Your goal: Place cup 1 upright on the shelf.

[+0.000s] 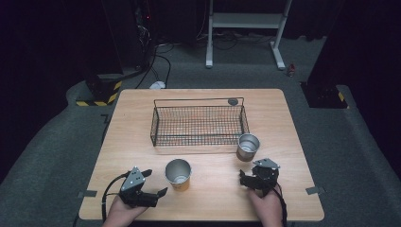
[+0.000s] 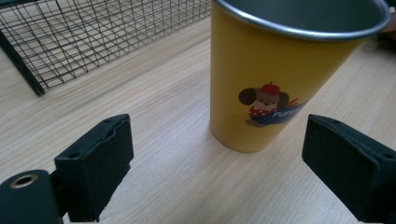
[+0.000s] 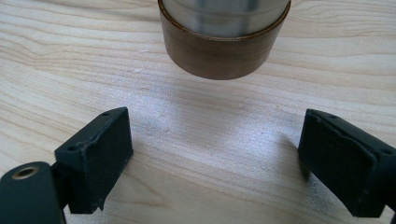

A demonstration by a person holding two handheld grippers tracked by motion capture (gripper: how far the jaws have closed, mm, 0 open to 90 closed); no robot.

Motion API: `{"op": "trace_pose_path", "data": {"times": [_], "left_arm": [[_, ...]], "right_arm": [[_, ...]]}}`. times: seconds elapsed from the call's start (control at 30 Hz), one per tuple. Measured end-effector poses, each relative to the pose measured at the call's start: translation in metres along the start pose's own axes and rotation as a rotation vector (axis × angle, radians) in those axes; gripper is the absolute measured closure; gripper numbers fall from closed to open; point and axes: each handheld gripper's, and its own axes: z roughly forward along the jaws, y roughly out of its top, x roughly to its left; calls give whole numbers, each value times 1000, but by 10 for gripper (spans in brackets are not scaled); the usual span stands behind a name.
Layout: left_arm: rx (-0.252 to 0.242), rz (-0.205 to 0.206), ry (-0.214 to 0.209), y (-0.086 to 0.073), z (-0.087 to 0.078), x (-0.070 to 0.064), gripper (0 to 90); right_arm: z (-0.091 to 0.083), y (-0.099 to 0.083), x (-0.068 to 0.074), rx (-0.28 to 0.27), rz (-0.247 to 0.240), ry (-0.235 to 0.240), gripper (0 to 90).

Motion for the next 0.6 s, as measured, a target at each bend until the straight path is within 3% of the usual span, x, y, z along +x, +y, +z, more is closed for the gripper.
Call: {"op": "trace_pose_path", "data": {"times": [0.5, 0.6], "left_arm": [[-28, 9, -56, 5, 3, -8, 59], [-18, 16, -49, 4, 6, -10, 57]], "right_arm": [[0, 0, 0, 1, 1, 0, 96], [0, 0, 0, 0, 0, 0, 96]]}}
